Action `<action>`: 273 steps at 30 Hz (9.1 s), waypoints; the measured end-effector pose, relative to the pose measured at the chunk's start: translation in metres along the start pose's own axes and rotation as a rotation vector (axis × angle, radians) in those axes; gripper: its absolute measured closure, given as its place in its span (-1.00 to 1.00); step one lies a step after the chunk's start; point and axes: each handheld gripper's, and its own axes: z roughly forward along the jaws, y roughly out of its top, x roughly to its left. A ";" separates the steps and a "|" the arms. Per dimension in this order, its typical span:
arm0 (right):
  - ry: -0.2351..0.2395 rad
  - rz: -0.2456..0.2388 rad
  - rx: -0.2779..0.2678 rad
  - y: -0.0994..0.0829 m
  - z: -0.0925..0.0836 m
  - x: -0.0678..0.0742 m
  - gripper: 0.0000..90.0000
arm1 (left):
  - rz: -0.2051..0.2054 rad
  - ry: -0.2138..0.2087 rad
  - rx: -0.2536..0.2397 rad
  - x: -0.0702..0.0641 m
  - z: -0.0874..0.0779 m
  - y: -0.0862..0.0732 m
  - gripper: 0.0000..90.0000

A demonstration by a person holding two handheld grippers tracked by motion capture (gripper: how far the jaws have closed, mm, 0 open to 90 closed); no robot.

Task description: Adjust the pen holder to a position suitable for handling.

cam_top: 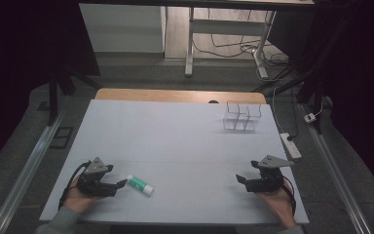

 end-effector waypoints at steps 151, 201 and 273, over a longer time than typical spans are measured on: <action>-0.340 0.233 -0.011 0.065 0.073 -0.172 0.97 | 0.055 0.020 0.036 -0.004 0.003 -0.002 -0.56; -0.257 0.172 -0.047 0.073 0.095 -0.168 0.97 | 0.052 0.018 0.034 -0.003 0.002 -0.003 -0.56; -0.201 0.124 -0.043 0.105 0.146 -0.115 0.97 | 0.041 0.022 0.028 -0.004 0.002 -0.002 -0.55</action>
